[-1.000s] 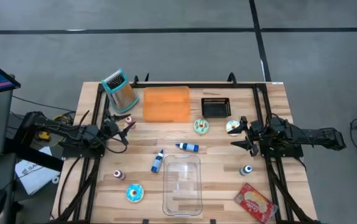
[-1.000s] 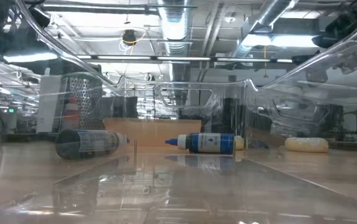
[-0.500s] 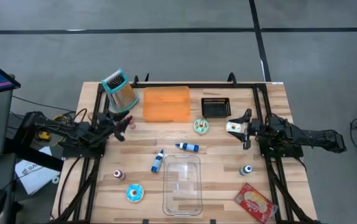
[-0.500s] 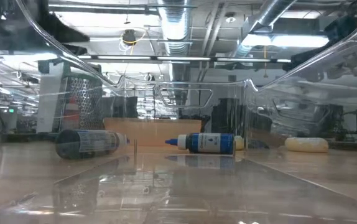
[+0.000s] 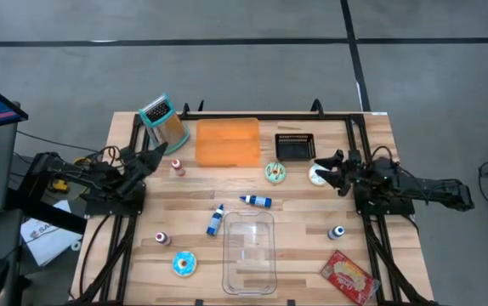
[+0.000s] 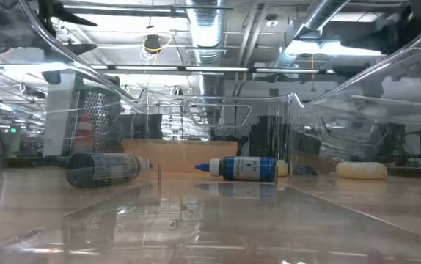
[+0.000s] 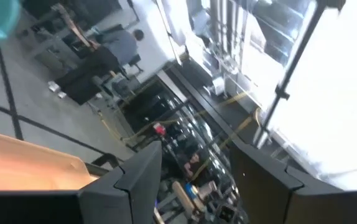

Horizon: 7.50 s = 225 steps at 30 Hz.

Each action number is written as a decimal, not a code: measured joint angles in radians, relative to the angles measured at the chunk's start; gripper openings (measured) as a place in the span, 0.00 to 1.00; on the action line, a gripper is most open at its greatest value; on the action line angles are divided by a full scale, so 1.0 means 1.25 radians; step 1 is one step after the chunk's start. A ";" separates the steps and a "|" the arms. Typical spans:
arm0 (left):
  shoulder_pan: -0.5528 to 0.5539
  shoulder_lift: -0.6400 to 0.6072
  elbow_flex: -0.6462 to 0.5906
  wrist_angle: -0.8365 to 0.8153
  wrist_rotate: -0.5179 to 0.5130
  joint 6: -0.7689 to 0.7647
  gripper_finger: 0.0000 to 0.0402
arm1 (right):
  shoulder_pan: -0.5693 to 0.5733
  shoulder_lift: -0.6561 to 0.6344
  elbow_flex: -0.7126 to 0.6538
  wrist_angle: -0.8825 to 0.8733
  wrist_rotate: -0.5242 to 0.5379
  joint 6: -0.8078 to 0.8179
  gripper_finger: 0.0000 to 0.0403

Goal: Pick & Place Food Item
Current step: Put the white doughnut into the black bin, then put the light blue doughnut into the black bin

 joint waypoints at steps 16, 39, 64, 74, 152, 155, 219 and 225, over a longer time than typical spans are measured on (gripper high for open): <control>0.000 0.000 0.000 0.003 0.138 -0.040 0.46 | 0.000 -0.002 0.009 0.426 0.020 0.067 0.62; 0.000 0.000 0.000 0.019 0.288 -0.042 0.46 | 0.000 -0.002 0.040 0.413 0.052 0.330 0.62; 0.000 0.000 0.000 0.026 0.173 -0.039 0.46 | 0.064 0.628 0.844 -0.891 0.204 0.422 0.62; 0.000 0.000 0.000 0.033 0.169 -0.018 0.46 | -0.002 0.879 0.879 -1.377 0.216 0.544 0.62; 0.000 0.188 0.042 0.226 0.210 -0.003 0.46 | -0.159 0.762 0.621 -0.809 0.186 0.486 0.16; 0.000 0.188 0.042 0.226 0.210 -0.003 0.46 | -0.196 0.818 0.678 -0.810 0.187 0.424 0.16; -0.004 0.189 0.042 0.210 0.325 -0.005 0.46 | 0.061 1.138 0.945 -0.870 0.142 0.452 0.40; -0.004 0.189 0.042 0.210 0.324 -0.041 0.46 | 0.092 1.255 0.943 -0.815 0.097 0.583 0.34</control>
